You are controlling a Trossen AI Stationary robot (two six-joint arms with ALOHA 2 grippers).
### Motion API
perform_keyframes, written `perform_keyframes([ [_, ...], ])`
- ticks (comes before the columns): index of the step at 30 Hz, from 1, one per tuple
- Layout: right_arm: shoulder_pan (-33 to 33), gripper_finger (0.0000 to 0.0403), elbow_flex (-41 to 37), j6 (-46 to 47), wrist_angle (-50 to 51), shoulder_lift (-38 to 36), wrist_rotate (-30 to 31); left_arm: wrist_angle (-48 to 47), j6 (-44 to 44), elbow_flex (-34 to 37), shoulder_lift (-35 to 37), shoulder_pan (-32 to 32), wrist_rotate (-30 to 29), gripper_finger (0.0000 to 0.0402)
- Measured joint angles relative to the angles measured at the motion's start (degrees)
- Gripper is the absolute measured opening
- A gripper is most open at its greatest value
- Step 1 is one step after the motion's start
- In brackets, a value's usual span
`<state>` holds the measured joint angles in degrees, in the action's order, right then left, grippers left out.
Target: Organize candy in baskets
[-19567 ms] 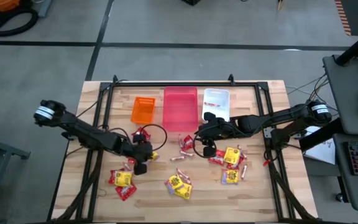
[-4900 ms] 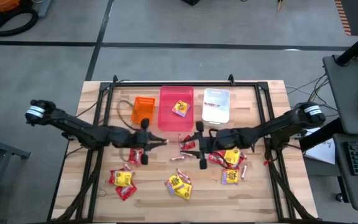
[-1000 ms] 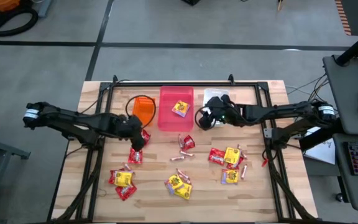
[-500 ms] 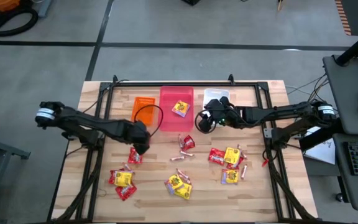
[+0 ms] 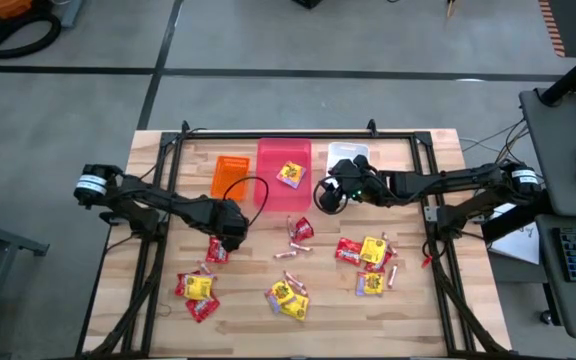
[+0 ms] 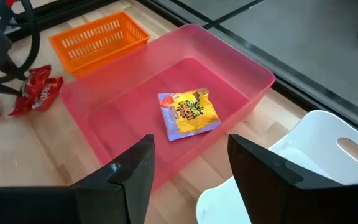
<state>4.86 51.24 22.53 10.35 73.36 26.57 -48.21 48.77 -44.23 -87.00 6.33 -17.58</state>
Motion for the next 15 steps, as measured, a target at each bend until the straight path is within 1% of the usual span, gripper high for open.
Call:
perform_keyframes([
  [5, -0.3, 0.0194, 0.0, 0.0, 0.0, 0.0, 0.0, 0.1, 0.3, 0.0, -0.2, 0.0, 0.7, 0.0022],
  [6, -0.4, 0.0194, 0.0, 0.0, 0.0, 0.0, 0.0, 0.1, 0.3, 0.0, -0.2, 0.1, 1.1, 0.0011],
  [15, -1.3, 0.0194, 0.0, -0.4, 0.0, 0.0, 0.0, 0.0, -0.9, 0.0, 2.2, 2.0, 3.3, 0.0001],
])
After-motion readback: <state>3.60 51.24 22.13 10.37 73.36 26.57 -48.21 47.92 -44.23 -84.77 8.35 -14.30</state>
